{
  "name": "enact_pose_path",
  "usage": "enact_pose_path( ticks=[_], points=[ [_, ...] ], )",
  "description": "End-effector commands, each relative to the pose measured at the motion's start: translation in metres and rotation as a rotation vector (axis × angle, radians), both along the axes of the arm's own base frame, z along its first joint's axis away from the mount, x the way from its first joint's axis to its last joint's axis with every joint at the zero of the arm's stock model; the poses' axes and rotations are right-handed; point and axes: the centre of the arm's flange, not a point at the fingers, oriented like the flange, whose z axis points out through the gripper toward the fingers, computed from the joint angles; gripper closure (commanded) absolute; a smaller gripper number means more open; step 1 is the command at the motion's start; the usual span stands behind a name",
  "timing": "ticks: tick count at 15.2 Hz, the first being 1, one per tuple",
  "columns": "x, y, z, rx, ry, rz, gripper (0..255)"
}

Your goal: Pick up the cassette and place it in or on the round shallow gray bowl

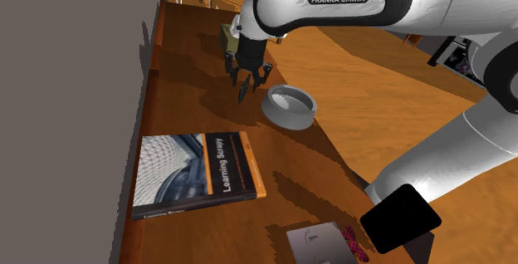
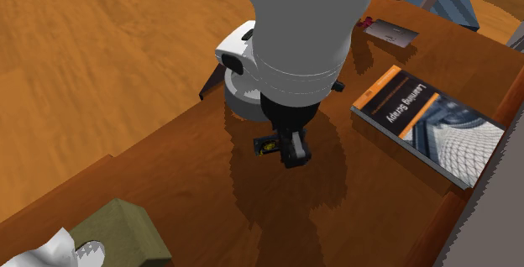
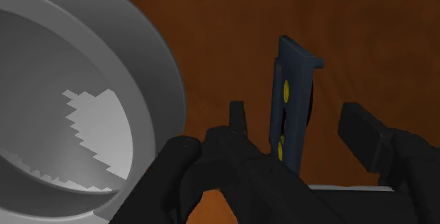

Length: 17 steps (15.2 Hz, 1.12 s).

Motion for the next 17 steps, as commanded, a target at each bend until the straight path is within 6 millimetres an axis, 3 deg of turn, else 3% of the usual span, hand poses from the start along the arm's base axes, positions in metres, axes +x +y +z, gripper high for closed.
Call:
enact_pose_path(
  ticks=[1,9,17],
  points=[
    [0.000,0.000,0.000,0.000,0.000,0.000,255],
    [0.000,0.000,0.000,0.000,0.000,0.000,255],
    [0.000,0.000,0.042,0.000,0.000,0.000,255]
  ],
)
